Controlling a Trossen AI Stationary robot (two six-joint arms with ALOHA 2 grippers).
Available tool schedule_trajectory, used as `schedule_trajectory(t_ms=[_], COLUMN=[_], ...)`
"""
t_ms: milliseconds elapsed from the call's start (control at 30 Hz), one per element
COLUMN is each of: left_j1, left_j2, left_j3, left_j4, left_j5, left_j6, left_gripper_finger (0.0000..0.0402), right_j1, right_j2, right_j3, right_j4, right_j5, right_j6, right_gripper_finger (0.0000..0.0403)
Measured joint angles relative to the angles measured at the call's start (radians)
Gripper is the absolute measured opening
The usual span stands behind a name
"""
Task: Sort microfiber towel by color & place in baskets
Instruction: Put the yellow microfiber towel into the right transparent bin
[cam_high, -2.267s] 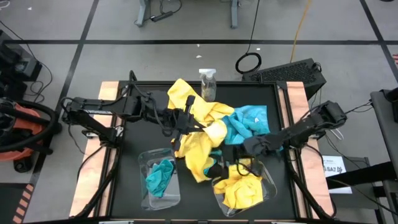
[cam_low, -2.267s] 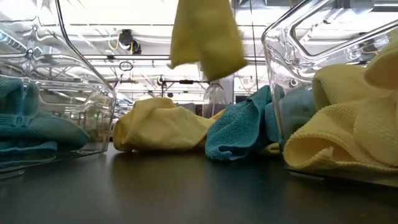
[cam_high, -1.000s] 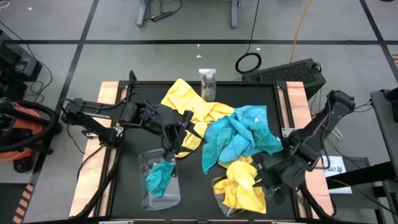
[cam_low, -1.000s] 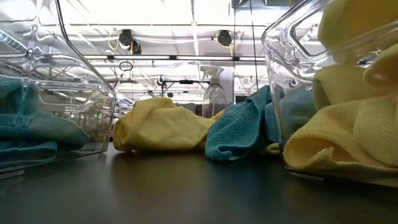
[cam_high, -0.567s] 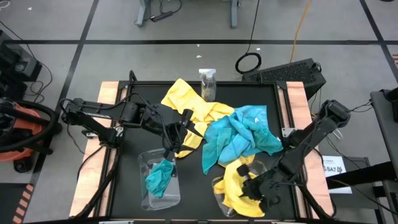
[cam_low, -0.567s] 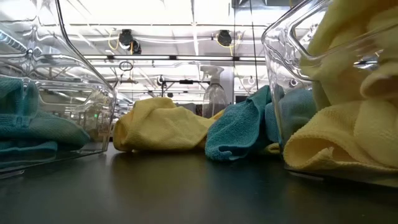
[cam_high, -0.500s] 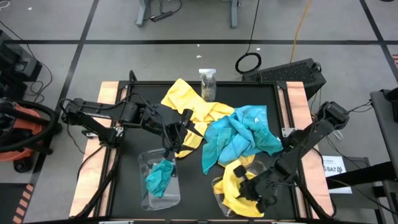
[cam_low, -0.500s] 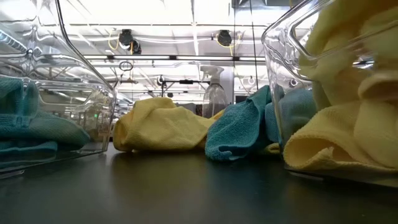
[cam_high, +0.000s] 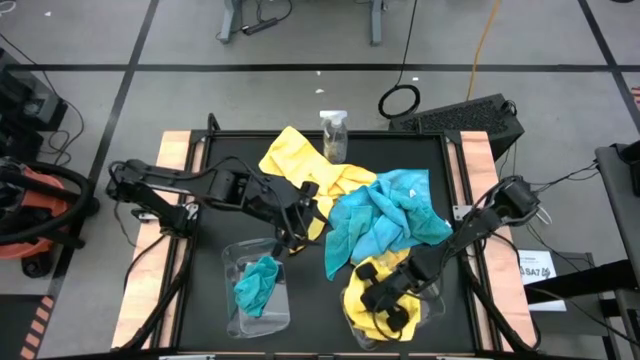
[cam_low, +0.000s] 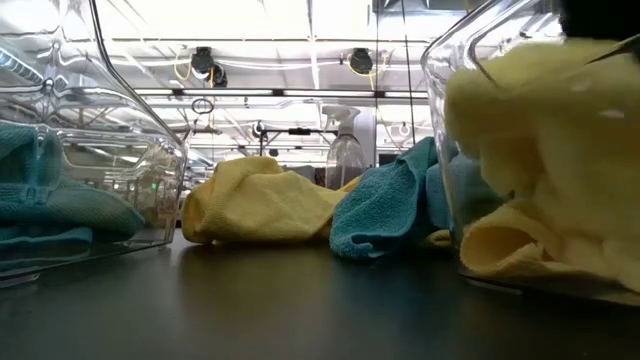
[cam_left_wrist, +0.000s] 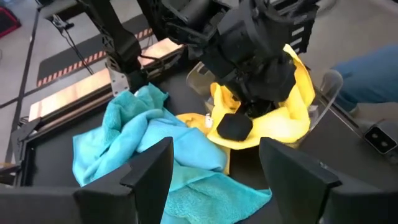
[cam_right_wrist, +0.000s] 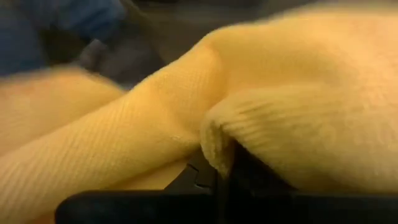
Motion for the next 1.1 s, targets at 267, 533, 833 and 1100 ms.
schedule_trajectory(t_ms=[267, 533, 833, 1100], left_j1=[0.008, 0.023, 0.032, 0.046], left_j2=[0.0, 0.0, 0.0, 0.0], left_j3=[0.0, 0.0, 0.0, -0.031], left_j4=[-0.024, -0.042, -0.044, -0.038], left_j5=[0.0, 0.0, 0.0, 0.0], left_j6=[0.004, 0.004, 0.003, 0.004], left_gripper_finger=[0.0244, 0.0244, 0.0244, 0.0244], right_j1=[-0.003, 0.022, 0.041, 0.107], right_j2=[-0.033, -0.176, -0.246, -0.236], right_j3=[-0.001, 0.093, 0.214, 0.231], right_j4=[-0.054, -0.238, -0.475, -0.5], right_j5=[-0.01, 0.095, 0.099, -0.002], right_j6=[0.03, 0.014, 0.094, 0.177], right_gripper_finger=[0.0018, 0.009, 0.0176, 0.0128])
